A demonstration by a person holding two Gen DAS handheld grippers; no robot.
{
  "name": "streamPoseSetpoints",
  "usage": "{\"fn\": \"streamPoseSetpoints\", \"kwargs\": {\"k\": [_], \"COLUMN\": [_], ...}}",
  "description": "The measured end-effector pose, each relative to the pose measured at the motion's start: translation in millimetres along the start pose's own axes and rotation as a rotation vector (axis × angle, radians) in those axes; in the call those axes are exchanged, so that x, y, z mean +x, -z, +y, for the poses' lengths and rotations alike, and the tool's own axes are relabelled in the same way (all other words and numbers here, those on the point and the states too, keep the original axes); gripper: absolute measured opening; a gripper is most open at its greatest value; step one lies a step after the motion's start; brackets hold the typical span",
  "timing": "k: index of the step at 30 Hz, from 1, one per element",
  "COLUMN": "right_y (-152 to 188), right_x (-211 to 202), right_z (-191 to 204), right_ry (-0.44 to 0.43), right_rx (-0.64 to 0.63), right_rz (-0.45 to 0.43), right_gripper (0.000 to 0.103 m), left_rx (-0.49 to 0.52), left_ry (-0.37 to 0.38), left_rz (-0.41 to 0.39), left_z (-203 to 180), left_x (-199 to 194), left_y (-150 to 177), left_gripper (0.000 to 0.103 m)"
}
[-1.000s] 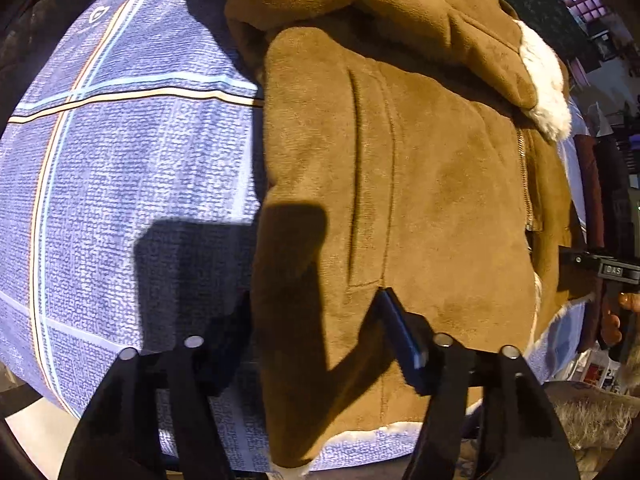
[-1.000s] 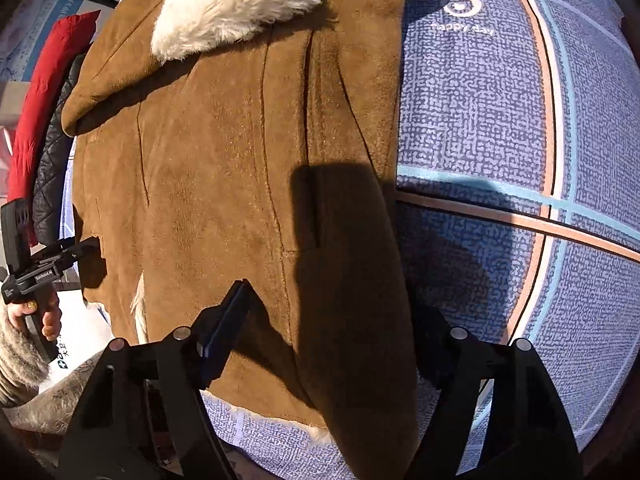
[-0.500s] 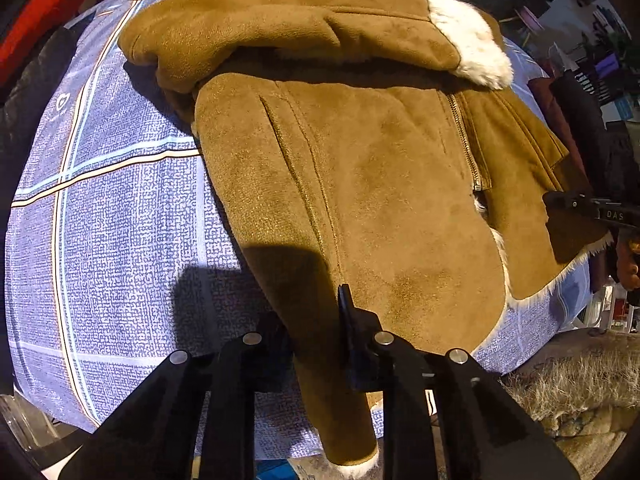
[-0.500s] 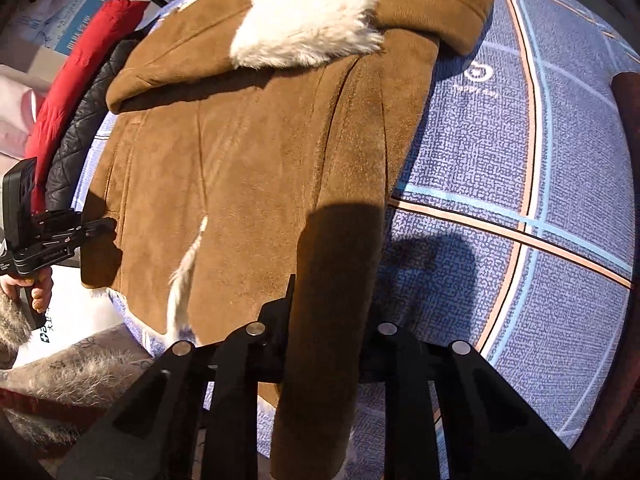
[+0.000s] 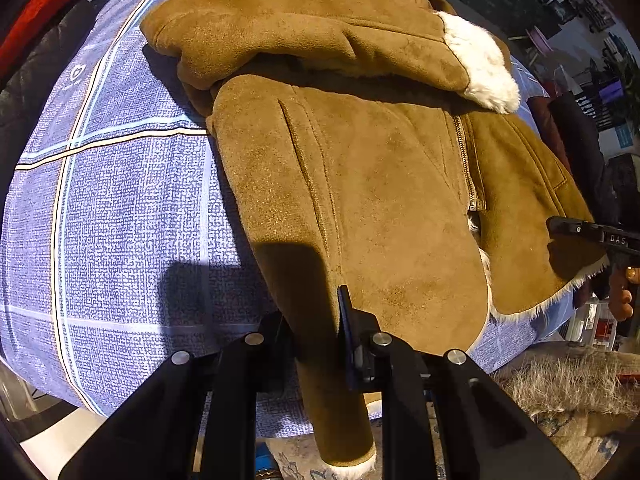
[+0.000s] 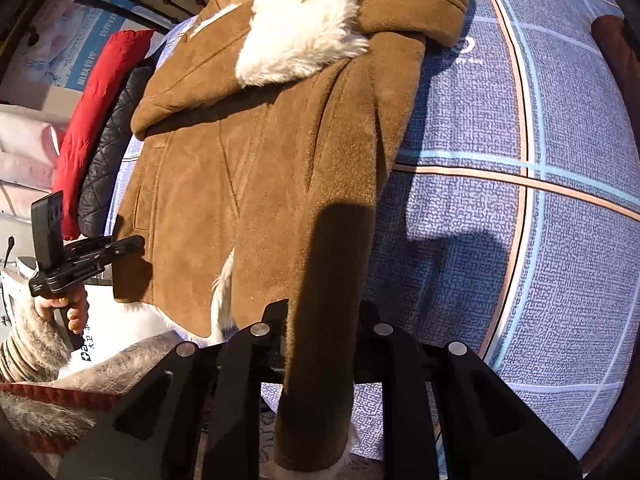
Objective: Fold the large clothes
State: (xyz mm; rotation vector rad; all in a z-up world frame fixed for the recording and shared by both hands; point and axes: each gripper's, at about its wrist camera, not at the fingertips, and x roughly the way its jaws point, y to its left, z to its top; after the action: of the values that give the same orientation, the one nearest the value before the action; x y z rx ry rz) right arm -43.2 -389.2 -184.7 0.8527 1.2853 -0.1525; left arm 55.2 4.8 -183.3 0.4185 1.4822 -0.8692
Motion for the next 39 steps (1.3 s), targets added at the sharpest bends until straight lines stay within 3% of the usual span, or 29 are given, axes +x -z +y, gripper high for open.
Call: {"fn": "streamPoseSetpoints", "kwargs": {"k": [6, 11, 14, 21, 24, 26, 32, 37, 39], "right_y": [-3, -20, -38, -115, -158, -183, -246, -283, -294], "right_x": [-20, -36, -56, -94, -100, -98, -81, -51, -39], "right_z": [-8, 4, 13, 18, 14, 2, -37, -65, -71], "right_ry": [-0.08, -0.139, -0.127, -0.143, -0.147, -0.195, -0.377, -0.421, -0.421], "right_rx": [0.061, 0.069, 0.037, 0.069, 0.12, 0.207, 0.461, 0.646, 0.701], "right_rz": [-0.023, -0.058, -0.135, -0.27, -0.286, -0.267, -0.256, -0.205, -0.181], "right_gripper": [0.018, 0.018, 0.018, 0.017, 0.017, 0.017, 0.017, 0.017, 0.017], "left_rx": [-0.065, 0.003, 0.024, -0.044, -0.038, -0.058, -0.251, -0.461, -0.484], "left_ry": [0.069, 0.057, 0.044, 0.014, 0.0, 0.01, 0.102, 0.289, 0.349], "left_rz": [-0.022, -0.081, -0.132, -0.239, -0.256, -0.255, -0.21, -0.083, -0.052], "left_z": [20, 15, 15, 45, 46, 52, 89, 133, 141], "left_x": [-25, -54, -73, -110, -114, -116, -103, -70, -68], "left_y": [-6, -31, -55, -138, -178, -206, -289, -327, -331], "left_gripper": [0.018, 0.018, 0.018, 0.018, 0.019, 0.019, 0.021, 0.027, 0.031]}}
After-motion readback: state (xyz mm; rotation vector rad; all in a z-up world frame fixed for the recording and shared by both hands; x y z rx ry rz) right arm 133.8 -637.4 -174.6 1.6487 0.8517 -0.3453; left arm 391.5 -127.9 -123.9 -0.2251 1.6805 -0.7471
